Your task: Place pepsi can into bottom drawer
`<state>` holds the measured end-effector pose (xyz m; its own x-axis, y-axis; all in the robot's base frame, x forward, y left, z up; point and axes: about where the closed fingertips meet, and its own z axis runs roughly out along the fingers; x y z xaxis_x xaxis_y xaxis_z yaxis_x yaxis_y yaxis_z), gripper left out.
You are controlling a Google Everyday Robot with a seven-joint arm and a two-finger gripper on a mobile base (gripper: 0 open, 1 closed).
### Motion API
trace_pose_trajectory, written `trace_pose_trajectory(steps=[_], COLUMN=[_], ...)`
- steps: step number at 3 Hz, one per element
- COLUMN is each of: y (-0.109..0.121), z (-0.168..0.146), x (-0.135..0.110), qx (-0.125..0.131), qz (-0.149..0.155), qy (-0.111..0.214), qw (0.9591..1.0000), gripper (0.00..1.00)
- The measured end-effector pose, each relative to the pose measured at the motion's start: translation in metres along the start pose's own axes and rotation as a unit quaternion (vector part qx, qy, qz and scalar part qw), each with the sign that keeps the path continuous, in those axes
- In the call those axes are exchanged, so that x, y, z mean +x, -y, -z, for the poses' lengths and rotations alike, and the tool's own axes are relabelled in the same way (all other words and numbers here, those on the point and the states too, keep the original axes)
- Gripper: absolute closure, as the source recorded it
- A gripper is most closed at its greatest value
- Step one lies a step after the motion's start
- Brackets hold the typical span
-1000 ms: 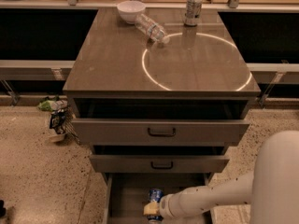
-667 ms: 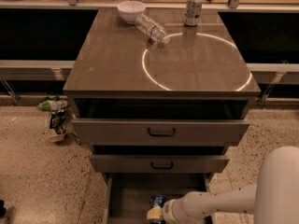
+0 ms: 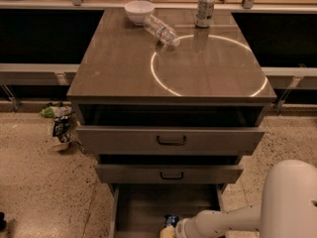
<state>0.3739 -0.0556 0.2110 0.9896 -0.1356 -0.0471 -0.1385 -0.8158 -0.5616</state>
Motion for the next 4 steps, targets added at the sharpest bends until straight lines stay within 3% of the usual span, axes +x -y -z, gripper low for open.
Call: trace_pose_trajectory(steps=[1, 2, 3, 4], y=[-0.001, -0.012, -0.011, -0.007], z=[-0.003, -0.015, -0.014, -0.018], x=[-0.006, 0.005, 0.005, 0.041], qx=[-0.003, -0.017, -0.017, -0.025], qz=[0.005, -0.004, -0.004, 0.005], qy=[-0.001, -0.008, -0.008, -0.022], qw=[1.0000, 0.9998, 0.9998, 0.9994], gripper=[1.00, 0.84, 0.60, 0.36])
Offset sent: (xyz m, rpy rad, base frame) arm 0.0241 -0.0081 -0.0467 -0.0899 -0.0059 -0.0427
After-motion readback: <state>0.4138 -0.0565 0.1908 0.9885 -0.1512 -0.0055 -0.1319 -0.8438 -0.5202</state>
